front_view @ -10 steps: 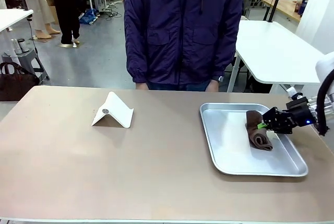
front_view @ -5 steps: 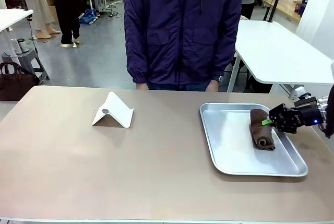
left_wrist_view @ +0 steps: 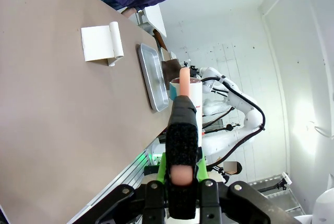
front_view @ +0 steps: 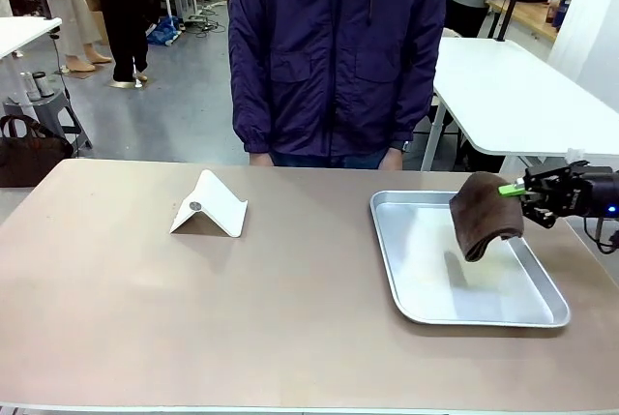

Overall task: Clean the surface of the table.
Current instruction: Clean the area not pointed to by the person.

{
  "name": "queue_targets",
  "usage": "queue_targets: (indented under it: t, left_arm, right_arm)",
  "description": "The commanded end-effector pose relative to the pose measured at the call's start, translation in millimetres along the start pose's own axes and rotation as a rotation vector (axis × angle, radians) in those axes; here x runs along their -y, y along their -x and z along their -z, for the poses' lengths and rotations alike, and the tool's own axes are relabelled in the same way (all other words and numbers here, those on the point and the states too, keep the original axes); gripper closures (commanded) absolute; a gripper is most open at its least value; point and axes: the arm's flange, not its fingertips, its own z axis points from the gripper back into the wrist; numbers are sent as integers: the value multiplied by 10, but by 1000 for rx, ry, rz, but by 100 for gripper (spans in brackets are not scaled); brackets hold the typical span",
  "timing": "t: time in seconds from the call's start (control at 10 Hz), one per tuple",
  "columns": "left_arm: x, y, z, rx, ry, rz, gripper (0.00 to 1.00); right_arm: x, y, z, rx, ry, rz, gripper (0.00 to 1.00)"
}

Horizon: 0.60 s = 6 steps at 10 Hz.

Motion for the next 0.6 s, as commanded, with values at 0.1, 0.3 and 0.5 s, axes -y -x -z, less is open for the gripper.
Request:
queue_targets:
  t: [0.1,0.3,0.5]
  left_arm:
    - [49,-6,13,19,10,3,78]
    - [49,-6,13,19,10,3,78]
    - [49,-6,13,19,10,3,78]
  right_arm:
    - [-142,17,-87,-84,-206,97,100]
    - [-308,166,-164,-113,-329,117,100]
    - [-473,373,-247,-112,-351,84,100]
